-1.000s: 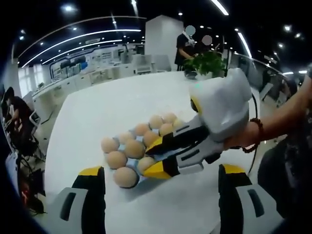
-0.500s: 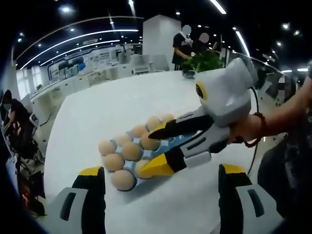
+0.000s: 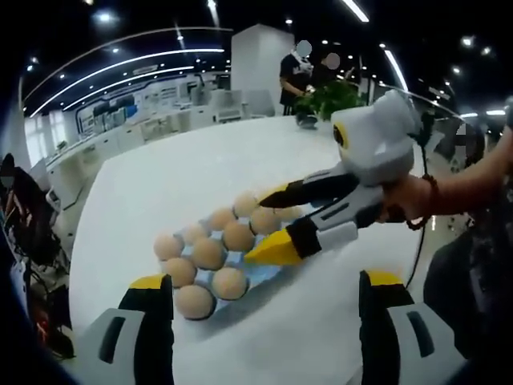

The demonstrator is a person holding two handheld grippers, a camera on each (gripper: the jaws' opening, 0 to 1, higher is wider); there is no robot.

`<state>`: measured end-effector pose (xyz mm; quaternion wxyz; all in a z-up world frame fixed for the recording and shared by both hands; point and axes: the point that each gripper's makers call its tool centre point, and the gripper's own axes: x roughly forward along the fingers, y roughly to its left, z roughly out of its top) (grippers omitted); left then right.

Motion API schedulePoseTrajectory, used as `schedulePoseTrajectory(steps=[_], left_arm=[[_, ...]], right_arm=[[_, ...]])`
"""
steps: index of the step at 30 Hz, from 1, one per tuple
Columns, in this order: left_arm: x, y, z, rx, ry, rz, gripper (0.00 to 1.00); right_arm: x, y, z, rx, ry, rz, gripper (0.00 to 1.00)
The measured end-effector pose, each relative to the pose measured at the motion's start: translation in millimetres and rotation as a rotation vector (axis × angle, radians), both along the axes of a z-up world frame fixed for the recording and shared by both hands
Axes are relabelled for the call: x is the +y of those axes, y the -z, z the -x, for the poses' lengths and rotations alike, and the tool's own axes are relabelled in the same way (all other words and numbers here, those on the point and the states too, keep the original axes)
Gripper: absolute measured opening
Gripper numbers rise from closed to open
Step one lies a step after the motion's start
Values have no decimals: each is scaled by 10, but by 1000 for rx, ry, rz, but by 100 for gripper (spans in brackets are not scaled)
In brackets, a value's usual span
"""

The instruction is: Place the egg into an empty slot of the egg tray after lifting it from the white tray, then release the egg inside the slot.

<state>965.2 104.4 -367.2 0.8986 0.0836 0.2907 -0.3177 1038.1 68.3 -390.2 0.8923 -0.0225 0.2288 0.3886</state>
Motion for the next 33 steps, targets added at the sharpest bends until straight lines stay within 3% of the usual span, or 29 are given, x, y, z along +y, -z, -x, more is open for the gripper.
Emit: schedulePoseTrajectory(steps=[18, 22, 33], left_arm=[[-93, 14, -46, 4, 9, 9, 98], [-84, 26, -59, 7, 6, 2, 98], [-84, 22, -67, 6, 9, 3, 98]], right_arm=[[-523, 5, -62, 12, 79, 16, 67], [-690, 26, -88, -3, 117, 42, 67], [-1109, 67, -128, 21, 230, 21, 67]])
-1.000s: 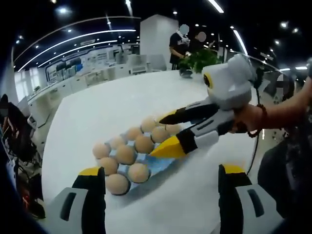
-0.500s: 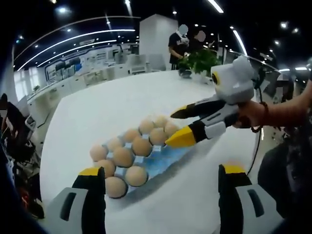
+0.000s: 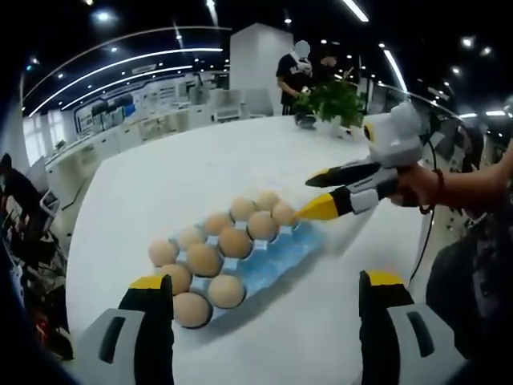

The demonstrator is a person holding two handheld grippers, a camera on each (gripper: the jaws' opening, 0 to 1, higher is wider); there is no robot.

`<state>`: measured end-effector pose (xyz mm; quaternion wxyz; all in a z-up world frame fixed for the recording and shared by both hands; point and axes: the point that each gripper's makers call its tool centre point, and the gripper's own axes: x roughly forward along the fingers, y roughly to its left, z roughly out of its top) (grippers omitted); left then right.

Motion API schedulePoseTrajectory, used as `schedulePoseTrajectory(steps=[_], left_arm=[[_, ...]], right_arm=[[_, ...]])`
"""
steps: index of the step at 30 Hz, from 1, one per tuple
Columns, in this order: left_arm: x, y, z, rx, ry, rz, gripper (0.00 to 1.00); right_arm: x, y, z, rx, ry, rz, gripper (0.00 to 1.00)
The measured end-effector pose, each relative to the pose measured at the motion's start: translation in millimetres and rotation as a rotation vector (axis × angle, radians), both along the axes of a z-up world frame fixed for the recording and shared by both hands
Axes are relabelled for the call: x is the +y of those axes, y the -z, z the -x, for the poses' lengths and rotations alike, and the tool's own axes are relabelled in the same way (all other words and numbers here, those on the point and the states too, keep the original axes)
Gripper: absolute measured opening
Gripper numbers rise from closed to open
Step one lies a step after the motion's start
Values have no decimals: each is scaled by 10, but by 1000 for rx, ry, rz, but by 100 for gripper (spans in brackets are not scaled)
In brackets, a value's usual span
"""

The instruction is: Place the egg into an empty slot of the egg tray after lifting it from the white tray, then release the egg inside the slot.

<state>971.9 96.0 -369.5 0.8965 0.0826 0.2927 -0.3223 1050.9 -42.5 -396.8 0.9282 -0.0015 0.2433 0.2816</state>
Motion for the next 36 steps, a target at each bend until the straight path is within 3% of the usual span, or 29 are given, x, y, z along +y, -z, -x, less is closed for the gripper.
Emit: schedulePoseTrajectory(steps=[15, 36], left_arm=[[22, -8, -34, -2, 1, -1, 98], [-31, 0, -72, 1, 24, 0, 98]], right_arm=[[-584, 90, -8, 13, 129, 33, 67], [-1161, 157, 30, 34, 255, 50, 65]])
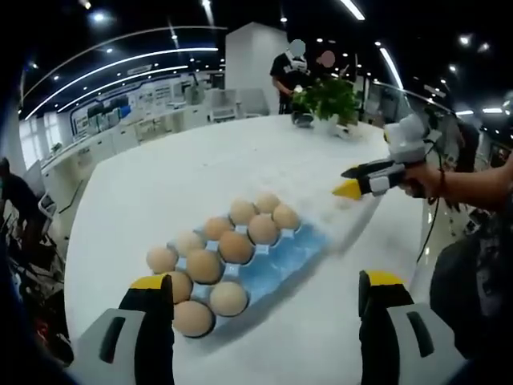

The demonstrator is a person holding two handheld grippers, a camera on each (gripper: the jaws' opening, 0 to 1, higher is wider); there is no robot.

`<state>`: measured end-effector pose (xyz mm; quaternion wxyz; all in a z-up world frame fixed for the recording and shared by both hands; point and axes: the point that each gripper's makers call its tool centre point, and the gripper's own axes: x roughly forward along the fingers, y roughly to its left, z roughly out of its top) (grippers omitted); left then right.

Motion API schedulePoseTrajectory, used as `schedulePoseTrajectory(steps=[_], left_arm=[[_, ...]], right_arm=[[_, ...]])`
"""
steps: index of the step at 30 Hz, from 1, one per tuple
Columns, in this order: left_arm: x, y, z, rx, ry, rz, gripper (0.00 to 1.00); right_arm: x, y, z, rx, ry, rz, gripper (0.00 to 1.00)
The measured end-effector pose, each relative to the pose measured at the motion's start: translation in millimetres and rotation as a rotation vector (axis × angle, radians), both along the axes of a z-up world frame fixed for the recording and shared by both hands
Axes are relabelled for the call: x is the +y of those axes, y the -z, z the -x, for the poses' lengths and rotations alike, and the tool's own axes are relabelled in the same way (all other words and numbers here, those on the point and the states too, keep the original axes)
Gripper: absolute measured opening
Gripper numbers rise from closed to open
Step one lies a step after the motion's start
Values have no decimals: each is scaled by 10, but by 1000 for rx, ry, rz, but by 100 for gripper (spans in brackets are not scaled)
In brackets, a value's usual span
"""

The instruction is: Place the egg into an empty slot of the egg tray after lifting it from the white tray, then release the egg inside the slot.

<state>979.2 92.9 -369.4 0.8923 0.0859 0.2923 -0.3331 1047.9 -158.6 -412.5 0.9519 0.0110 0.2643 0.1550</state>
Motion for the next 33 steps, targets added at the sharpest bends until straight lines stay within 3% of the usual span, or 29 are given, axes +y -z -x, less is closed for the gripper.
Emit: schedulePoseTrajectory(steps=[5, 15, 19, 23, 28, 33], left_arm=[[-12, 7, -2, 2, 7, -5, 98], [-2, -3, -15, 2, 6, -10, 98], [0, -10, -20, 0, 5, -10, 98], [15, -14, -27, -1, 1, -12, 98], [31, -2, -18, 3, -1, -19, 97], [35, 11, -6, 7, -2, -24, 97]], right_arm=[[-82, 42, 49, 9, 32, -27, 62], [-128, 67, 108, -31, 50, 10, 53], [-172, 136, 161, -31, 82, 38, 42], [-224, 214, 218, -16, 126, 21, 39], [-332, 215, 203, -70, 175, 80, 27], [-303, 215, 201, -100, 196, 77, 28]])
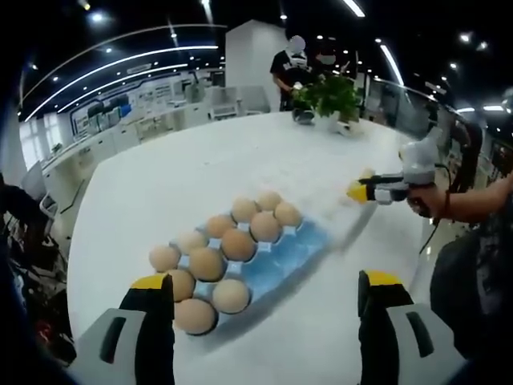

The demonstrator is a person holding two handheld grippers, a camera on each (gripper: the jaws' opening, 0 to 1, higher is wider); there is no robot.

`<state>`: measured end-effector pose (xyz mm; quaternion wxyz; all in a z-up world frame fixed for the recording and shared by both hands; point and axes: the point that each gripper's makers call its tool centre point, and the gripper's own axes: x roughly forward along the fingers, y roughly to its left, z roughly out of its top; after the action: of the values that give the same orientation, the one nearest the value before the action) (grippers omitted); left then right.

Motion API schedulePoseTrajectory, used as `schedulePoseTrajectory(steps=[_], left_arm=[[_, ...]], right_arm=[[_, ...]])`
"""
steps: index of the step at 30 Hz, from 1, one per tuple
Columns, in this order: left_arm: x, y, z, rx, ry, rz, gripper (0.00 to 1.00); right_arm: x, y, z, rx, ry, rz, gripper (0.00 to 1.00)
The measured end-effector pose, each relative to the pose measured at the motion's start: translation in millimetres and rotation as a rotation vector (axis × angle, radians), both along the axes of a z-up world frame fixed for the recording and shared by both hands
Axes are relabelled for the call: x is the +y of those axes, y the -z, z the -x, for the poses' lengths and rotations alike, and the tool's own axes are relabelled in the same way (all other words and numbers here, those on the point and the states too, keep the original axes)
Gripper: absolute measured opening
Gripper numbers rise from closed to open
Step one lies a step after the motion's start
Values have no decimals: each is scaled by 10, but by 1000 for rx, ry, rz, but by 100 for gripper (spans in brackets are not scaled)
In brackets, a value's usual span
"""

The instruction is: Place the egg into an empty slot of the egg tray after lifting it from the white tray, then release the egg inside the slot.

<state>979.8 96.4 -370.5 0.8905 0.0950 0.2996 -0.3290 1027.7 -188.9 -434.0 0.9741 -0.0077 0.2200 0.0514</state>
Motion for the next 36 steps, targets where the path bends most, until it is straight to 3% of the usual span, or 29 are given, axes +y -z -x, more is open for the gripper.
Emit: schedulePoseTrajectory(steps=[4, 10, 16, 18, 25, 36], left_arm=[[-9, -6, -3, -1, 2, 2, 97], [-18, -30, -19, -7, -6, 11, 97], [-9, -26, -10, -6, -8, 8, 97], [-8, -25, -9, -5, -8, 9, 97], [-42, -41, -33, -9, -3, 20, 96], [-29, -57, -58, -14, 2, 19, 96]], right_arm=[[-13, -3, -3, -17, 8, 0, 27], [-21, -15, -20, 13, 9, -2, 26], [-54, -54, -19, 37, 34, -80, 26], [-61, -88, -15, 30, 47, -106, 26], [11, -315, -77, -29, 23, -86, 26], [100, -474, -190, -68, -7, -79, 26]])
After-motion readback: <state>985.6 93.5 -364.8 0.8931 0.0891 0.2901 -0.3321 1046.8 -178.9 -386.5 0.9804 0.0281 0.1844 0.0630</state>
